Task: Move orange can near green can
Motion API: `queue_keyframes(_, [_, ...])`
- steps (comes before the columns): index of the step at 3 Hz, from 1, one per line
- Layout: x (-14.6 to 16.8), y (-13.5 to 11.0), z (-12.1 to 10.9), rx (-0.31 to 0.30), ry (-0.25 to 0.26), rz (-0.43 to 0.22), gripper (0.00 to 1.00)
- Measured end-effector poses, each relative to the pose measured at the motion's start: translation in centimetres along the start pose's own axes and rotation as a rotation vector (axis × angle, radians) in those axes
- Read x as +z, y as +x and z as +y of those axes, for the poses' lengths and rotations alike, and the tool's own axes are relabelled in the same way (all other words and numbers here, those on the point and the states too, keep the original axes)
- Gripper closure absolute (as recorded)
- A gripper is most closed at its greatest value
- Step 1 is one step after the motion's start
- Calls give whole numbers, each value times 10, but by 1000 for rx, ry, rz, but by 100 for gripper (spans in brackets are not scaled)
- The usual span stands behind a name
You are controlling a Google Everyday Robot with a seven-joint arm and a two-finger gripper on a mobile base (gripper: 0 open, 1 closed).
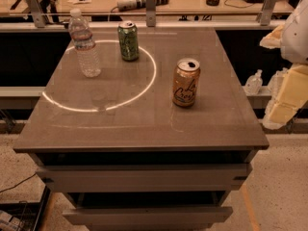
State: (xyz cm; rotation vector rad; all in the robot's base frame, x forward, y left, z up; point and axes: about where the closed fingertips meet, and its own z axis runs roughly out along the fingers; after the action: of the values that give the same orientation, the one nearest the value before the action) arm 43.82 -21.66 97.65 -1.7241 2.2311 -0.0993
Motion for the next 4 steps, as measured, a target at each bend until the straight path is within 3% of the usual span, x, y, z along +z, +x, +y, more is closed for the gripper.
queue_keyframes(1, [0,0,0,0,0,0,0])
queue_keyframes(2, [-1,-2,-4,37,13,-32,0])
queue_keyframes(4, [24,-32,-22,266,-3,-247,0])
